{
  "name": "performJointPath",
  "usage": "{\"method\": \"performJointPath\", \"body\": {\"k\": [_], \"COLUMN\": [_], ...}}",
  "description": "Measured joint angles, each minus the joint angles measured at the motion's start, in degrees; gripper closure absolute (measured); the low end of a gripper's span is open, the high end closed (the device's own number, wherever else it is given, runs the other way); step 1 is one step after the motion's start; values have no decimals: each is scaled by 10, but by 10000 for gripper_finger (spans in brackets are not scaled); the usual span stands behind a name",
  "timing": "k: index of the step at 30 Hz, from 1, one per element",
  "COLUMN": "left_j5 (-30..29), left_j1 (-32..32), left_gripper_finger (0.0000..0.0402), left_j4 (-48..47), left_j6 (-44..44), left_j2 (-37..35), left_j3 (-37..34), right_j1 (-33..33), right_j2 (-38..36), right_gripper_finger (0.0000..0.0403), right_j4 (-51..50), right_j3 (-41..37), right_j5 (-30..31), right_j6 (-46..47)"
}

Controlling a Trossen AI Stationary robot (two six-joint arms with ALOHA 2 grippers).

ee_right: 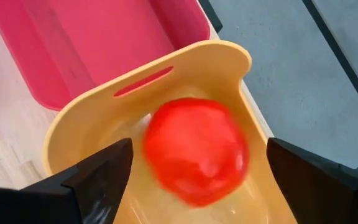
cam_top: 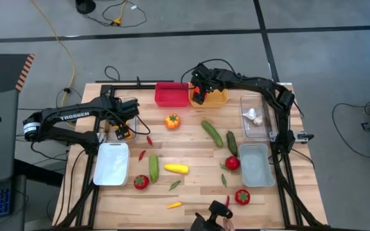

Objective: Sort produce into baskets
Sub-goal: Put the red tomato into the yellow bin

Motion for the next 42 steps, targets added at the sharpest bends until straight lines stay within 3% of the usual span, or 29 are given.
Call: {"method": "performJointPath", "body": {"k": [10, 19, 30, 38, 42], "left_j5": [2, 78, 122, 245, 256], "left_j1": [0, 0, 0, -23, -68], "left_gripper_finger": [97, 97, 97, 97, 97], "left_j4": [-6, -5, -5, -5, 2], "left_j6": [-18, -38, -46, -107, -148], "left_j2": [0, 0, 0, 0, -6], "left_j3": [47, 74, 74, 74, 74], "right_j1": [0, 0, 0, 0, 0], "right_j2": [0, 0, 0, -3, -12], "right_gripper_finger": [4, 5, 5, 5, 5], "right_j4": [-1, -9, -9, -39, -57], "right_j3": [0, 0, 0, 0, 0], "right_j5": [0, 0, 2, 2, 2], "right_j6": [2, 2, 0, 0, 0]}}
